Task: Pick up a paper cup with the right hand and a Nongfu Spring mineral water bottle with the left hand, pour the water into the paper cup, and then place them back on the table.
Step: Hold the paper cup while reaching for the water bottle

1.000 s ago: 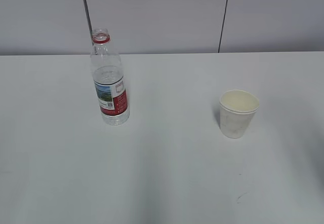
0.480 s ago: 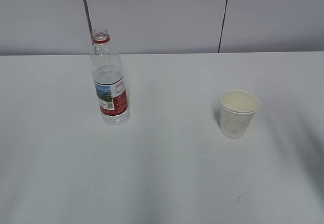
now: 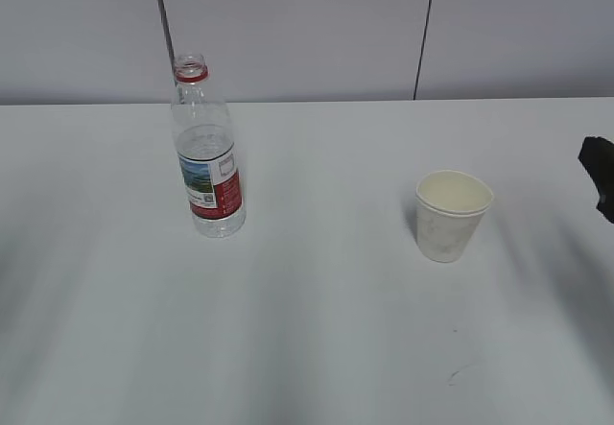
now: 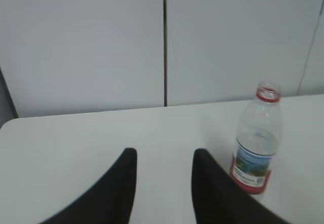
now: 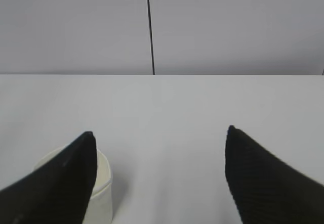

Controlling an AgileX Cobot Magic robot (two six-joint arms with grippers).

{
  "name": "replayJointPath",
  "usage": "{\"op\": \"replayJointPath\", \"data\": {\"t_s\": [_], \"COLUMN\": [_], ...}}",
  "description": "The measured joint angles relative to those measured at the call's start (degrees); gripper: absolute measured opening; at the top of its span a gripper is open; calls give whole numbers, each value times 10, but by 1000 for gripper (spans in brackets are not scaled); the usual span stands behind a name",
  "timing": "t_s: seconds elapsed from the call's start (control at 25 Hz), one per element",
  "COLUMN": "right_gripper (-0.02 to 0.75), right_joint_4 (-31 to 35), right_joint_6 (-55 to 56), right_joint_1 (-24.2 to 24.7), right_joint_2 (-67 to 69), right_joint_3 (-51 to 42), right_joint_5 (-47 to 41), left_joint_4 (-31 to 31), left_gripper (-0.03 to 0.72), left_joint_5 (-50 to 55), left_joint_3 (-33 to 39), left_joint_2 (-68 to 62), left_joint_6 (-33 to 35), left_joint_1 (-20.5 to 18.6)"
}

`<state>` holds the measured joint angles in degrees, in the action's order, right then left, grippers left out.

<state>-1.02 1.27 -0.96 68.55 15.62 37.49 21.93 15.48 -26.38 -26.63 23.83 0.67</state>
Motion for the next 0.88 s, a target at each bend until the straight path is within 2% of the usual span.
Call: {"op": "replayJointPath", "data": {"t_s": [0.12, 0.24, 0.52, 0.64, 0.76, 0.88], "right_gripper": [587, 587, 587, 587, 587, 587], "right_joint_4": [0, 0, 0, 0, -9, -41], "right_joint_6": [0, 1, 1, 1, 2, 2], "right_joint_1": [0, 0, 0, 0, 0, 0], "right_joint_2": [9, 9, 9, 9, 9, 9], "right_joint_3": [0, 0, 0, 0, 0, 0], "right_joint_5": [14, 16, 18, 18, 22, 30], "left_joint_4": [33, 46, 15, 8, -12, -57], "left_gripper": [239, 239, 239, 239, 239, 239], "left_joint_5": [-101, -192, -426, -511, -583, -640], "left_joint_3": [48, 94, 149, 162, 165, 166], "left_joint_2": [-38, -78, -212, -277, -339, -403], "left_joint_6": [3, 3, -1, -10, -40, -89], "left_joint_1": [5, 36, 174, 214, 229, 230]}}
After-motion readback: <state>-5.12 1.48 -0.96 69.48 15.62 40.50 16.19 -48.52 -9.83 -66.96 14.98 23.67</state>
